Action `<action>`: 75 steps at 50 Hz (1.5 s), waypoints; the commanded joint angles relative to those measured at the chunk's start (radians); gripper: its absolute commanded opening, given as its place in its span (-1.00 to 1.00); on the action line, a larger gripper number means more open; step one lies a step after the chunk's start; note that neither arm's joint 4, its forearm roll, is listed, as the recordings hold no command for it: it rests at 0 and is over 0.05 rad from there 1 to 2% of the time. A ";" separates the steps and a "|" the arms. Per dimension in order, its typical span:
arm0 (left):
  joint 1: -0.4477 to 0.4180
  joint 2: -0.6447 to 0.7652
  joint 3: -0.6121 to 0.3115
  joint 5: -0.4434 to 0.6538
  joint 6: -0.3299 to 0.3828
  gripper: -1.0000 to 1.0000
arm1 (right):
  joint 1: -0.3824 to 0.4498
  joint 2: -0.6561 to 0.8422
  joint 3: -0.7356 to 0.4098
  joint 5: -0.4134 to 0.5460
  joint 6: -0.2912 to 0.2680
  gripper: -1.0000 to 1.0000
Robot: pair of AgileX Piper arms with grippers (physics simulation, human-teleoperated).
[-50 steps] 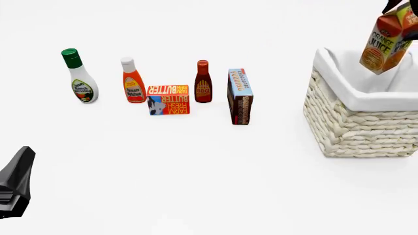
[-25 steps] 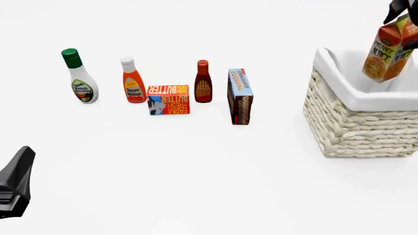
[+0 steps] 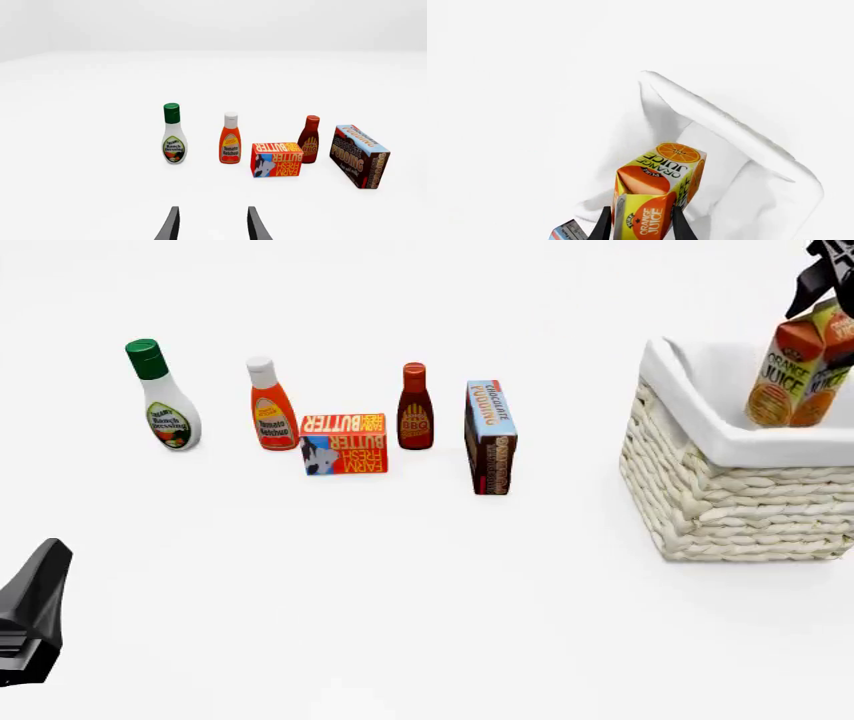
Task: Pick the orange juice and place it in the basket.
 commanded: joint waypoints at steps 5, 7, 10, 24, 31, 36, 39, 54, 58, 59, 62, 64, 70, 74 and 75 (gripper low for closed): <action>0.000 0.000 0.000 0.000 0.000 1.00 | -0.002 0.007 0.009 0.001 0.007 -1.00; 0.000 0.000 0.000 0.000 0.000 1.00 | -0.002 0.009 0.009 0.001 0.006 -1.00; 0.000 0.000 0.000 0.000 0.000 1.00 | 0.003 0.013 0.014 -0.001 0.005 -1.00; 0.000 0.000 0.000 0.000 0.000 1.00 | 0.006 0.024 0.042 -0.015 -0.005 -1.00; 0.000 0.000 0.000 0.000 0.000 1.00 | 0.003 0.046 0.027 -0.012 -0.013 -1.00; 0.000 0.000 0.000 0.000 0.000 1.00 | 0.002 0.058 0.029 -0.013 -0.019 -1.00; 0.000 0.000 0.000 0.000 0.000 1.00 | -0.001 0.061 0.024 -0.009 -0.023 -1.00; 0.000 0.000 0.000 0.000 0.000 1.00 | -0.023 0.081 -0.030 0.028 -0.046 1.00; 0.000 0.000 0.000 0.000 0.000 1.00 | -0.023 0.072 -0.030 0.034 -0.049 1.00; 0.000 0.000 0.000 0.000 0.000 1.00 | -0.023 0.069 -0.031 0.036 -0.047 1.00; 0.000 0.000 0.000 0.000 0.000 1.00 | -0.022 0.064 -0.031 0.037 -0.046 1.00; 0.000 0.000 0.000 0.000 0.000 1.00 | -0.019 0.053 -0.027 0.041 -0.046 1.00; 0.000 0.000 0.000 0.000 0.000 1.00 | -0.011 0.027 -0.033 0.054 -0.048 1.00; 0.000 0.000 0.000 0.000 0.000 1.00 | -0.003 0.012 -0.043 0.065 -0.047 1.00; 0.000 0.000 0.000 0.000 0.000 1.00 | -0.002 0.008 -0.054 0.072 -0.049 1.00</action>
